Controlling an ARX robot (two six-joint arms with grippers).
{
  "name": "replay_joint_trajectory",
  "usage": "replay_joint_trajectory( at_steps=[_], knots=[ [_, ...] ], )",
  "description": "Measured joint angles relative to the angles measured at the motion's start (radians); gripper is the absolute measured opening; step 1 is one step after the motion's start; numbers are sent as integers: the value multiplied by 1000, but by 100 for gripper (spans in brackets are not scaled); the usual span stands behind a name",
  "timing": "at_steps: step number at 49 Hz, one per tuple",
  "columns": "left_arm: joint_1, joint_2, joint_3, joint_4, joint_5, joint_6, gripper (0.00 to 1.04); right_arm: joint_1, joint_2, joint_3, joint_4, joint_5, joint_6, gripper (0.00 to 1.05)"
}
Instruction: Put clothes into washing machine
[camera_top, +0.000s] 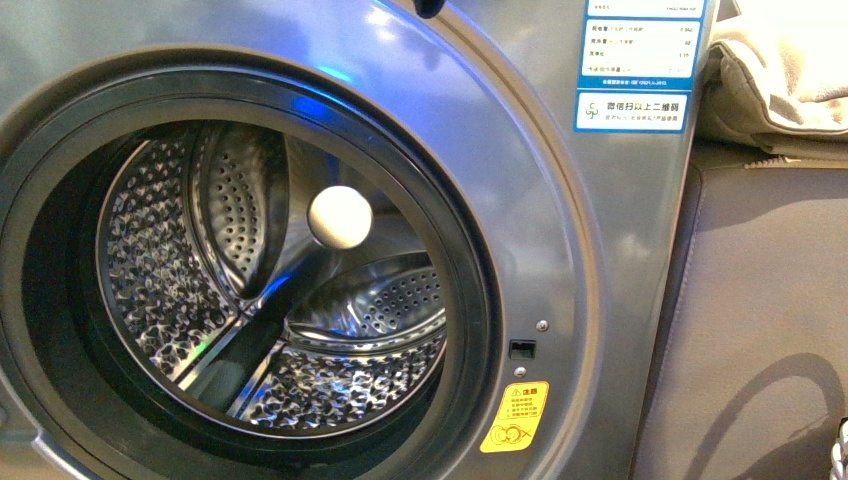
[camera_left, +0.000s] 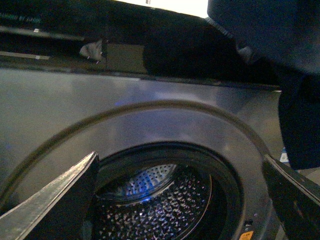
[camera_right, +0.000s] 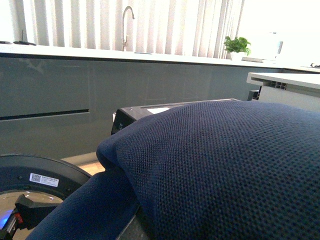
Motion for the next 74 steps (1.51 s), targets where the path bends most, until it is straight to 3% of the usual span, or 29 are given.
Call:
replay_joint_trajectory(
  at_steps=[4,11,20,25,34,44,52,62,74],
  knots=[
    [-27,31,77,0,49,6,98,0,0,0,0,0,1,12],
    [-57,87,210,86,233,-120,98,0,0,0,0,0,2,12],
    [-164,192,336,114,323,-164,98,0,0,0,0,0,2,12],
    [-247,269,389,21,306,-66,98,0,0,0,0,0,2,12],
    [-293,419,457,7,274,5,98,0,0,0,0,0,2,12],
    [-378,478,459,66,208,3,98,0,0,0,0,0,2,12],
    [-495,478,442,150,174,-6,98,0,1,0,0,0,2,12],
    [-666,441,385,286,227,-39,98,0,1,0,0,-1,3,12],
    [-709,431,376,291,154,-47,98,0,1,1,0,-2,3,12]
  ],
)
